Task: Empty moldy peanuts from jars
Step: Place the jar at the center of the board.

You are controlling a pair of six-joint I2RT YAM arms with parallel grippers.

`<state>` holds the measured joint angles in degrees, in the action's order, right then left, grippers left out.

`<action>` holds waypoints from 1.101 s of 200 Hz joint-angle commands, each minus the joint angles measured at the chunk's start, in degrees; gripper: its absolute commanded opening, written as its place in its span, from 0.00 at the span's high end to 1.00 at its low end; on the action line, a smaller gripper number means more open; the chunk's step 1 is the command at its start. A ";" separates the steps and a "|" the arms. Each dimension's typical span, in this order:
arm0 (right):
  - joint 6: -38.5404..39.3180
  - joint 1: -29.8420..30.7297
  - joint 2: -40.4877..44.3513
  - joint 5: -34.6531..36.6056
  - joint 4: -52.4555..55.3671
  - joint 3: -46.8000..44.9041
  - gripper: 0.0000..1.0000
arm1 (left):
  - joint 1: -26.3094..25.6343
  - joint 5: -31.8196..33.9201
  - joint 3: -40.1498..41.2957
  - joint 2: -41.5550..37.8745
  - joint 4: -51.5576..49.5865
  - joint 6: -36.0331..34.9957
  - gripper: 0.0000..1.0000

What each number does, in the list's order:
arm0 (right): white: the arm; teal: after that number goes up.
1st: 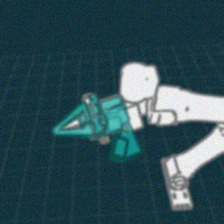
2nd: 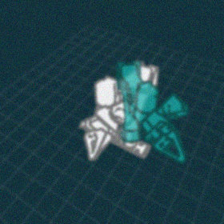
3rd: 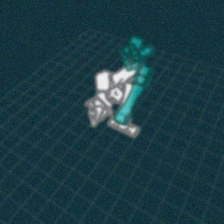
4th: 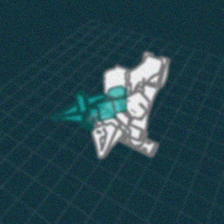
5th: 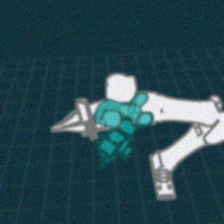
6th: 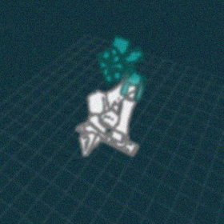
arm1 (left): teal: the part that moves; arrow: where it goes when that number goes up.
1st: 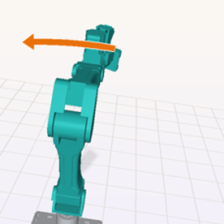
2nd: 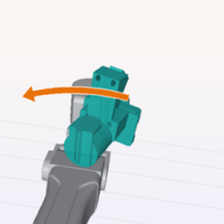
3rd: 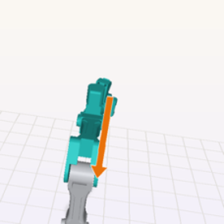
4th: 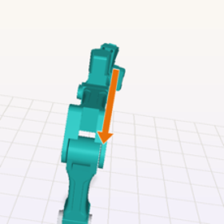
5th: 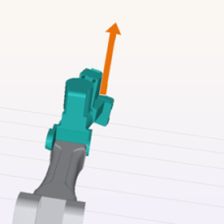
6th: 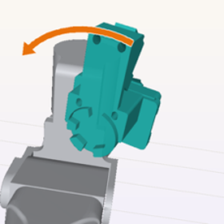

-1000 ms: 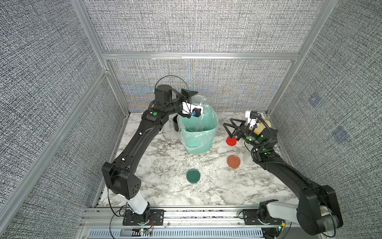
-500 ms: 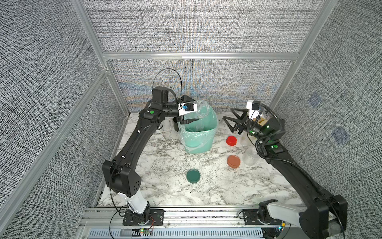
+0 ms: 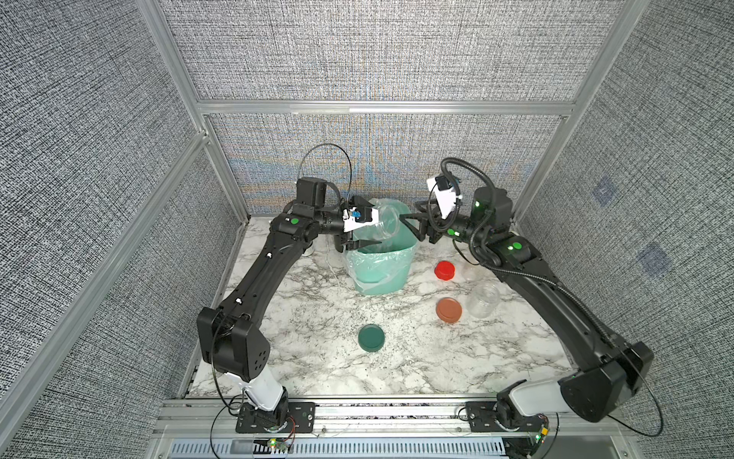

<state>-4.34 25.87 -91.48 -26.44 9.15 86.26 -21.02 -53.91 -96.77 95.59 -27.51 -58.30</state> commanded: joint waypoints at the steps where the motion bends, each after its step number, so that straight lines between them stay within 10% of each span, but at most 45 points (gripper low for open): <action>1: 0.91 1.52 -3.61 2.77 5.79 4.30 0.32 | 0.01 0.82 0.96 -0.80 2.70 0.47 1.00; 149: 0.98 4.72 -12.84 -2.09 9.72 11.65 0.93 | 0.10 2.09 2.16 1.64 6.47 1.85 1.00; 220: -0.12 4.50 -11.76 -2.53 5.93 9.67 1.00 | 0.45 4.64 3.35 2.24 9.48 3.50 0.57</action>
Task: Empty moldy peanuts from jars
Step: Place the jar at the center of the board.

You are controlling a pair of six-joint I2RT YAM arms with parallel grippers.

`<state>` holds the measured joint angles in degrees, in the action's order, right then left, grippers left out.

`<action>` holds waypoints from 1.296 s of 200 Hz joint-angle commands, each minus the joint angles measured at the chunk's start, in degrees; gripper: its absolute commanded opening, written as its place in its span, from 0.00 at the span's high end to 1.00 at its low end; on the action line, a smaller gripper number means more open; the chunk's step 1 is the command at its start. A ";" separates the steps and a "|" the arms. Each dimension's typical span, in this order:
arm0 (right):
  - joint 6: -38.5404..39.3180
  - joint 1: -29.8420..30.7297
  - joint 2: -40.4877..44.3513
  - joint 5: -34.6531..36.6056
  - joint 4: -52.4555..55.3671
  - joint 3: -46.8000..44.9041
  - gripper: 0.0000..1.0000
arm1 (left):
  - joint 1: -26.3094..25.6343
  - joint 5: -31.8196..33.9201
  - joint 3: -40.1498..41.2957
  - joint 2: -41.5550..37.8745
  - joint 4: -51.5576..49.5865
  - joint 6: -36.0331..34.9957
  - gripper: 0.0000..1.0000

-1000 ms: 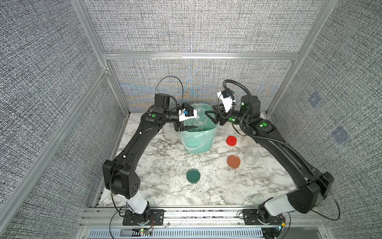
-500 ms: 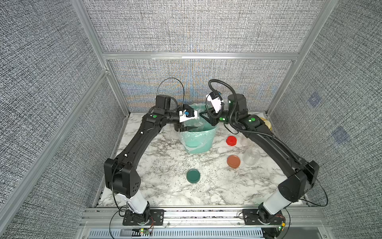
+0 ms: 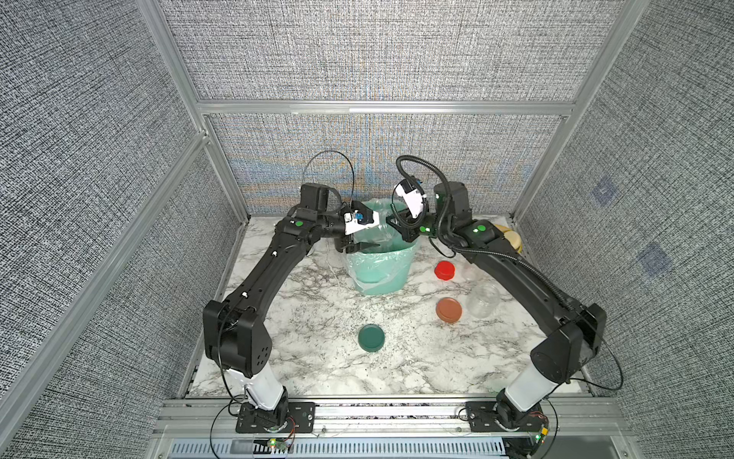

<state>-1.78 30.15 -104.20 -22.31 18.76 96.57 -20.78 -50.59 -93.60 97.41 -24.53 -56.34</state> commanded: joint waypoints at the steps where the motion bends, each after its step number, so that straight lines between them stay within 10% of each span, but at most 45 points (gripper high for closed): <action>1: -2.73 0.15 0.95 -6.77 -3.80 -0.67 1.00 | 0.21 1.39 0.22 0.42 6.56 1.56 0.56; 8: -3.07 0.04 1.14 -7.23 -4.25 -0.77 1.00 | 0.21 2.00 0.31 0.53 7.19 2.22 0.47; 12: -3.27 -0.05 1.27 -7.37 -4.48 -0.86 1.00 | 0.21 2.20 0.34 0.58 7.60 2.64 0.09; 17: -3.60 -0.16 1.37 -7.32 -4.73 -0.86 1.00 | 0.25 2.66 0.42 0.61 8.01 2.80 0.01; 161: -10.48 -8.37 9.81 -12.20 -14.17 -9.35 1.00 | 1.35 6.20 2.86 1.13 15.52 5.94 0.00; 259: 1.99 -12.46 18.93 -0.04 0.98 -14.26 1.00 | 3.97 10.75 8.72 -2.91 24.53 10.81 0.01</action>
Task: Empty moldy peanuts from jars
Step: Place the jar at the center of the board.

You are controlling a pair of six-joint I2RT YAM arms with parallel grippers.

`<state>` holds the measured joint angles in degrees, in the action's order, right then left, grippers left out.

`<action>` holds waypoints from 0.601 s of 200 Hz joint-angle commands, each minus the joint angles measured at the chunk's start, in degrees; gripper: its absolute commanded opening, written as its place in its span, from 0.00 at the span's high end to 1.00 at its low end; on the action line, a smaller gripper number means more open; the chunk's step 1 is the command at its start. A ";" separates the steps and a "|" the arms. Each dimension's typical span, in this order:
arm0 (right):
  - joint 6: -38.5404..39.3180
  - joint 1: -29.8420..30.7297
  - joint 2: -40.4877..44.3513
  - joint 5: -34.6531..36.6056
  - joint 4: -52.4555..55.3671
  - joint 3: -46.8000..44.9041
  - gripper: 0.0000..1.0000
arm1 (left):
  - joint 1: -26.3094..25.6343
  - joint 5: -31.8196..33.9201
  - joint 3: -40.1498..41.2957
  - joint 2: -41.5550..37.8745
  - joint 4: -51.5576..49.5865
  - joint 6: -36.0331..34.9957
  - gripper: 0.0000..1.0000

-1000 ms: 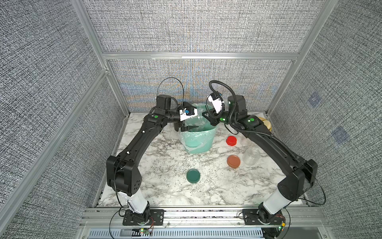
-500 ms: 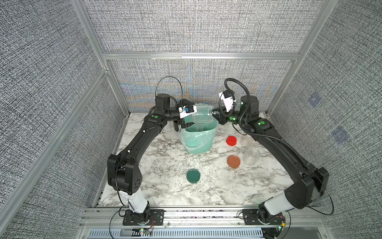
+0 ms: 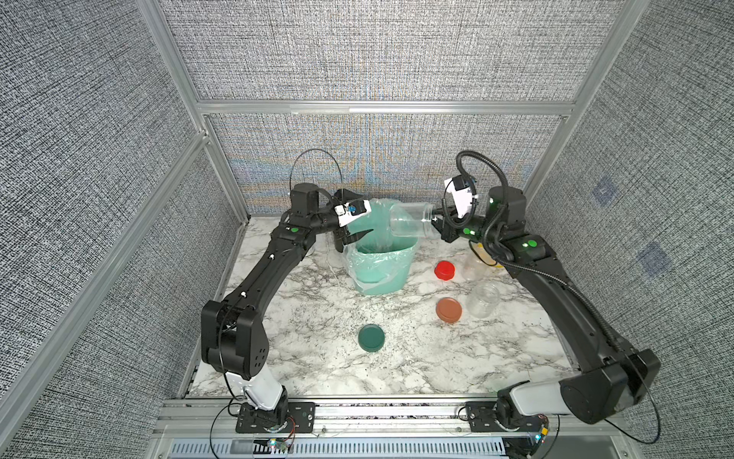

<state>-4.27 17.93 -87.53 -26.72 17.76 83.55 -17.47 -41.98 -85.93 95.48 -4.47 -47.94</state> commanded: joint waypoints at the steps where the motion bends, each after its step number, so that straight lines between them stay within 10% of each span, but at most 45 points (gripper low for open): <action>1: 4.64 -0.21 2.39 4.47 2.13 -1.34 1.00 | 0.72 2.19 1.08 -0.99 4.60 2.55 0.01; 120: 29.66 1.39 19.49 4.11 10.53 -13.57 1.00 | 2.11 7.34 4.18 -2.90 10.02 5.23 0.01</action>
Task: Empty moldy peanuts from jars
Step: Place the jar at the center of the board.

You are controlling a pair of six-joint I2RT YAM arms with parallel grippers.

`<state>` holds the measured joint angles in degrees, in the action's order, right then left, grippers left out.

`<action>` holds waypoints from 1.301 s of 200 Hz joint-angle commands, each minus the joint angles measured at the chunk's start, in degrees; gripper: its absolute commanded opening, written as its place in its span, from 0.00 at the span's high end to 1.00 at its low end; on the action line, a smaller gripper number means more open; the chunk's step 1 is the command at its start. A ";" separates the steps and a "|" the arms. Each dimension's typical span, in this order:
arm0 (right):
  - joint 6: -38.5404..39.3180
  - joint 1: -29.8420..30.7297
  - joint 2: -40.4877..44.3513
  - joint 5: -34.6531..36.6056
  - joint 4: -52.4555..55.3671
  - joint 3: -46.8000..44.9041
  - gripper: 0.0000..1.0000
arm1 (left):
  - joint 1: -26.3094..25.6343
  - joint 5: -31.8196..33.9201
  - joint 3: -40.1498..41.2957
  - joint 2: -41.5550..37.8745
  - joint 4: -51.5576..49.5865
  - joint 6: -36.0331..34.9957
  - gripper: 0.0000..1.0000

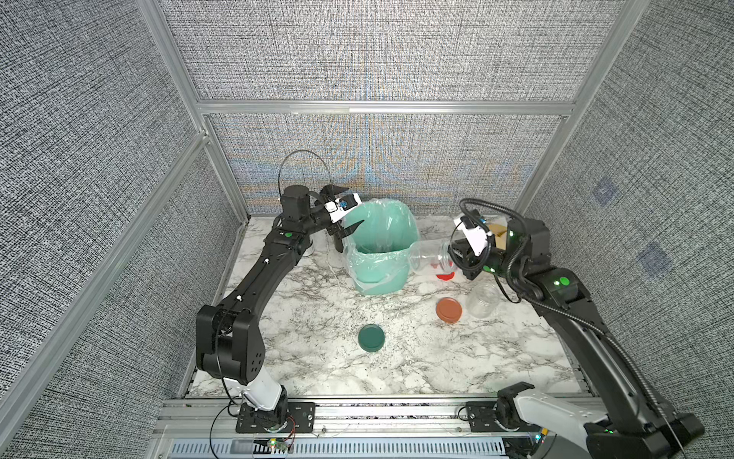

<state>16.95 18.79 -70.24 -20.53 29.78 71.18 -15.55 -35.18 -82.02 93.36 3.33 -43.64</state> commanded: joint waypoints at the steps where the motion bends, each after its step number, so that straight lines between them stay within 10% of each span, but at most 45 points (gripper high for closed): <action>1: 8.62 0.59 2.25 -2.02 -1.40 -1.21 1.00 | 0.22 0.59 0.32 -0.80 2.21 0.92 0.01; 80: 21.55 10.50 -0.71 4.57 9.79 -0.07 1.00 | 1.29 2.43 7.00 -4.69 4.90 1.74 0.00; 260: 24.33 29.90 -29.00 21.44 14.85 1.12 1.00 | 7.32 14.92 28.04 -17.71 11.61 17.10 0.00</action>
<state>41.89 47.77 -96.51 -0.71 47.03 71.96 -8.99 -22.65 -54.96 76.64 12.36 -28.45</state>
